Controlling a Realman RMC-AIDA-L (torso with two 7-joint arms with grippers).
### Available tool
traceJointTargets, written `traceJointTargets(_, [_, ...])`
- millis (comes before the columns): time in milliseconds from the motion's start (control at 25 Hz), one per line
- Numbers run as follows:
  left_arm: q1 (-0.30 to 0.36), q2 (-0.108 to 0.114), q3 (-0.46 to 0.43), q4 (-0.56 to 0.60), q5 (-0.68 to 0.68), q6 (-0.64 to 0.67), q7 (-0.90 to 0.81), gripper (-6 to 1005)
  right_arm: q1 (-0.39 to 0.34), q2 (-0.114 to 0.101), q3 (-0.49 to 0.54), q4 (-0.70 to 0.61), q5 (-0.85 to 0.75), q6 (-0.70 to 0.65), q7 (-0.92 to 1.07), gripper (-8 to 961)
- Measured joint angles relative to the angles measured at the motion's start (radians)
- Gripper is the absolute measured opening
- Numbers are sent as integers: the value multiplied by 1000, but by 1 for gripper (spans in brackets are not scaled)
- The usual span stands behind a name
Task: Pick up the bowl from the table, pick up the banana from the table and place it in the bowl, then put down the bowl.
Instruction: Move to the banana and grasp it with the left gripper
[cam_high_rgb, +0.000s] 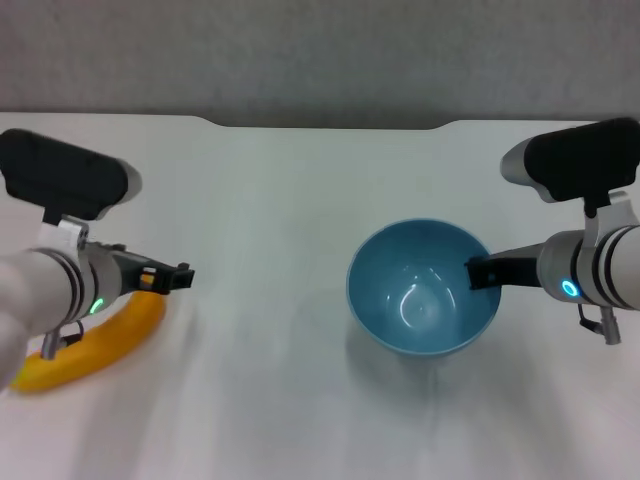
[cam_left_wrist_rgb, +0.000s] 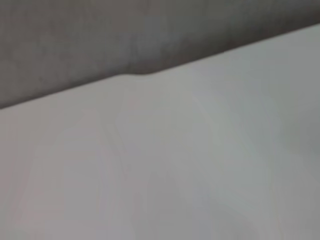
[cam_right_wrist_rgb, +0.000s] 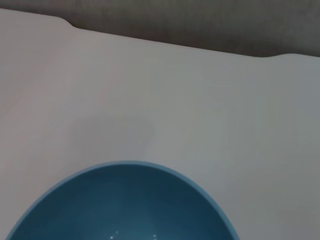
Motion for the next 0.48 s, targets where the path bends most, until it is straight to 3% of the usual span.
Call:
traceJointTargets(320, [-96,13,28,-3,-6,246,4,878,-1,0,19,18,-19,-13,0,34])
traceJointTargets(480, [-112,12,49,-3,-8,294,4,875,-1,0,19,25,-21,-13,0,34])
